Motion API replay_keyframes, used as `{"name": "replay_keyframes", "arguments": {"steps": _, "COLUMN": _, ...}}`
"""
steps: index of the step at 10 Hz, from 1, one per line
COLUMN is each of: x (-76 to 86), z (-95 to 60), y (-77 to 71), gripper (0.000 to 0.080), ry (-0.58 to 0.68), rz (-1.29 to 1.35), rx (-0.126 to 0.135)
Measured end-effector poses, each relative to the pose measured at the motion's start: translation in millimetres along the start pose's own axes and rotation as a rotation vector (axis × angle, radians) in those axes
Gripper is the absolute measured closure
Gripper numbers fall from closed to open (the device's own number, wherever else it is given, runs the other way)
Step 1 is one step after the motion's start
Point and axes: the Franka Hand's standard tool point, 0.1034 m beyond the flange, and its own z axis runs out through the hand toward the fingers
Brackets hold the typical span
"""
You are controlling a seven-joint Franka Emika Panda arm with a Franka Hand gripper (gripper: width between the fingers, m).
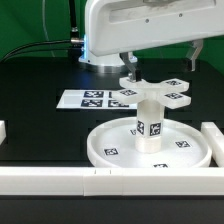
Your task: Assemble round table
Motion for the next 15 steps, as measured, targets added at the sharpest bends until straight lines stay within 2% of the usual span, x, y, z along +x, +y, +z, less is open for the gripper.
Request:
{"name": "replay_keyframes", "arguments": {"steps": 1, "x": 0.0, "z": 0.0, "y": 0.0, "gripper": 0.0151, "ry": 0.000, "rz": -0.043, "rx": -0.001}}
{"name": "replay_keyframes", "arguments": {"steps": 2, "x": 1.1, "z": -1.1, "y": 1.5, "gripper": 0.0151, "ry": -0.005, "rz": -0.218, "rx": -0.029}}
{"name": "replay_keyframes", "arguments": {"steps": 3, "x": 1.0, "z": -0.7, "y": 0.2, "gripper": 0.0151, "ry": -0.017, "rz": -0.335, "rx": -0.045}}
{"name": "replay_keyframes", "arguments": {"steps": 5, "x": 0.8, "z": 0.0, "y": -1.9, "gripper": 0.0151, "ry": -0.036, "rz": -0.544, "rx": -0.061}}
{"name": "replay_keyframes", "arguments": {"steps": 9, "x": -2.1, "z": 1.0, "y": 4.8, "gripper": 0.0151, "ry": -0.053, "rz": -0.791, "rx": -0.065}}
{"name": "replay_keyframes", "arguments": {"steps": 11, "x": -4.4, "z": 2.3, "y": 7.8, "gripper": 0.0151, "ry": -0.073, "rz": -1.011, "rx": -0.067}}
{"name": "replay_keyframes", "arguments": {"steps": 15, "x": -11.7, "z": 10.9, "y": 8.0, "gripper": 0.0151, "ry": -0.086, "rz": -1.148, "rx": -0.070}}
